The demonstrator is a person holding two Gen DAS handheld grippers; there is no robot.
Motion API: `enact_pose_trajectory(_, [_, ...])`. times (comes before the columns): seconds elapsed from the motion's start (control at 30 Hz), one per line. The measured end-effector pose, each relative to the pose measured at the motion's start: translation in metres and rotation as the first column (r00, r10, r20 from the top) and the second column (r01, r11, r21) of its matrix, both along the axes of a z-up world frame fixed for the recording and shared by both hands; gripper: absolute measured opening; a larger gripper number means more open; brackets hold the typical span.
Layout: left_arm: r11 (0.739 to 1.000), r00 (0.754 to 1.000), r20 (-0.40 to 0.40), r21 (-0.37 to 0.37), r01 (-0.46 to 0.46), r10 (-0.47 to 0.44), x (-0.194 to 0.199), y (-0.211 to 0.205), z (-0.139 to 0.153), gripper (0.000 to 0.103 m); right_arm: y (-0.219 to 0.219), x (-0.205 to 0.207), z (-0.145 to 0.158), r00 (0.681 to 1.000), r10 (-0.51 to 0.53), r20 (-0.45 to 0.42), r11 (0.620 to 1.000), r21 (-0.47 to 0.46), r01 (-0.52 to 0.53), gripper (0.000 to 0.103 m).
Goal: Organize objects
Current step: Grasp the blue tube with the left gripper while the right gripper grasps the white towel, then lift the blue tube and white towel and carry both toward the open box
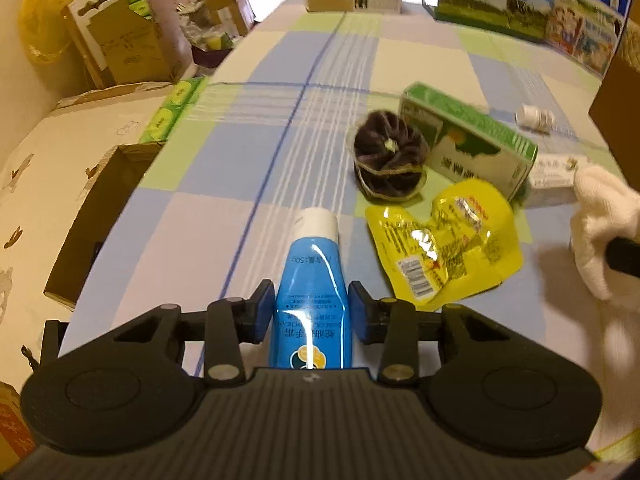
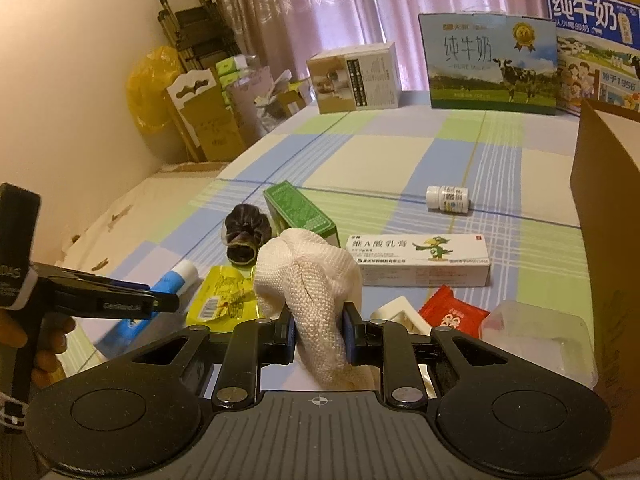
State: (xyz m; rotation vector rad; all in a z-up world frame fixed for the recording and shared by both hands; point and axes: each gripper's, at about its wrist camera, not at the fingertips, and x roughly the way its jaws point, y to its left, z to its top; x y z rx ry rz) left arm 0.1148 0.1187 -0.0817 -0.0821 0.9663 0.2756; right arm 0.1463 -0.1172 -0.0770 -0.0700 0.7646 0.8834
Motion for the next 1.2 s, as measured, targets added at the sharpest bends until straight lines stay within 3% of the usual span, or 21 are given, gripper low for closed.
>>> enact_pose_trajectory(0.2, [0.999, 0.997, 0.065, 0.003, 0.05, -0.05, -0.012, -0.015, 0.025, 0.035, -0.01, -0.003, 0.012, 1.0, -0.027, -0.003, 0.999, 0.039, 0.027, 0.019])
enact_pose_trajectory(0.27, [0.996, 0.992, 0.095, -0.004, 0.088, -0.087, -0.015, -0.024, 0.033, 0.0, -0.013, -0.007, 0.017, 0.999, -0.037, -0.001, 0.998, 0.043, 0.037, 0.019])
enact_pose_trajectory(0.33, [0.995, 0.988, 0.114, 0.004, 0.102, -0.102, -0.015, -0.029, 0.043, 0.0, -0.016, -0.01, 0.022, 0.999, -0.037, -0.005, 0.998, 0.049, 0.038, 0.019])
enact_pose_trajectory(0.4, [0.992, 0.988, 0.089, 0.003, 0.124, -0.123, -0.012, -0.033, 0.043, 0.0, -0.018, -0.014, 0.024, 0.999, -0.033, -0.002, 0.998, 0.051, 0.033, 0.019])
enact_pose_trajectory(0.47, [0.994, 0.994, 0.044, -0.024, 0.102, -0.101, -0.01, -0.03, 0.034, 0.007, -0.021, -0.018, 0.025, 0.999, -0.032, 0.002, 0.998, 0.049, 0.032, 0.019])
enact_pose_trajectory(0.57, [0.996, 0.997, -0.01, -0.046, 0.081, -0.081, -0.01, -0.024, 0.023, 0.024, -0.025, -0.022, 0.027, 0.999, -0.037, -0.003, 0.998, 0.058, 0.037, 0.019])
enact_pose_trajectory(0.6, [0.995, 0.996, -0.013, -0.027, 0.091, -0.091, -0.012, -0.025, 0.023, 0.041, -0.027, -0.022, 0.027, 0.999, -0.039, -0.006, 0.997, 0.061, 0.039, 0.019])
enact_pose_trajectory(0.63, [0.994, 0.994, -0.011, -0.005, 0.112, -0.112, -0.014, -0.026, 0.022, 0.05, -0.028, -0.022, 0.027, 0.999, -0.042, -0.01, 0.997, 0.063, 0.043, 0.019])
enact_pose_trajectory(0.7, [0.987, 0.988, -0.023, 0.042, 0.153, -0.152, -0.016, -0.028, 0.021, 0.05, -0.029, -0.019, 0.027, 0.999, -0.048, -0.019, 0.996, 0.069, 0.049, 0.019])
enact_pose_trajectory(0.87, [0.976, 0.974, -0.099, 0.06, 0.208, -0.202, -0.01, -0.026, 0.004, 0.049, -0.029, -0.014, 0.023, 0.998, -0.051, -0.044, 0.996, 0.066, 0.054, 0.019])
enact_pose_trajectory(1.0, [0.972, 0.969, -0.133, 0.076, 0.221, -0.21, -0.005, -0.025, -0.008, 0.042, -0.029, -0.01, 0.016, 0.997, -0.054, -0.06, 0.997, 0.051, 0.057, 0.019])
enact_pose_trajectory(1.1, [0.974, 0.97, -0.114, 0.046, 0.222, -0.215, -0.001, -0.022, -0.008, 0.033, -0.029, -0.007, 0.012, 0.996, -0.06, -0.072, 0.997, 0.047, 0.064, 0.02])
enact_pose_trajectory(1.2, [0.973, 0.971, -0.104, 0.056, 0.222, -0.216, 0.0, -0.024, -0.009, 0.031, -0.029, -0.005, 0.01, 0.995, -0.061, -0.076, 0.997, 0.048, 0.065, 0.02])
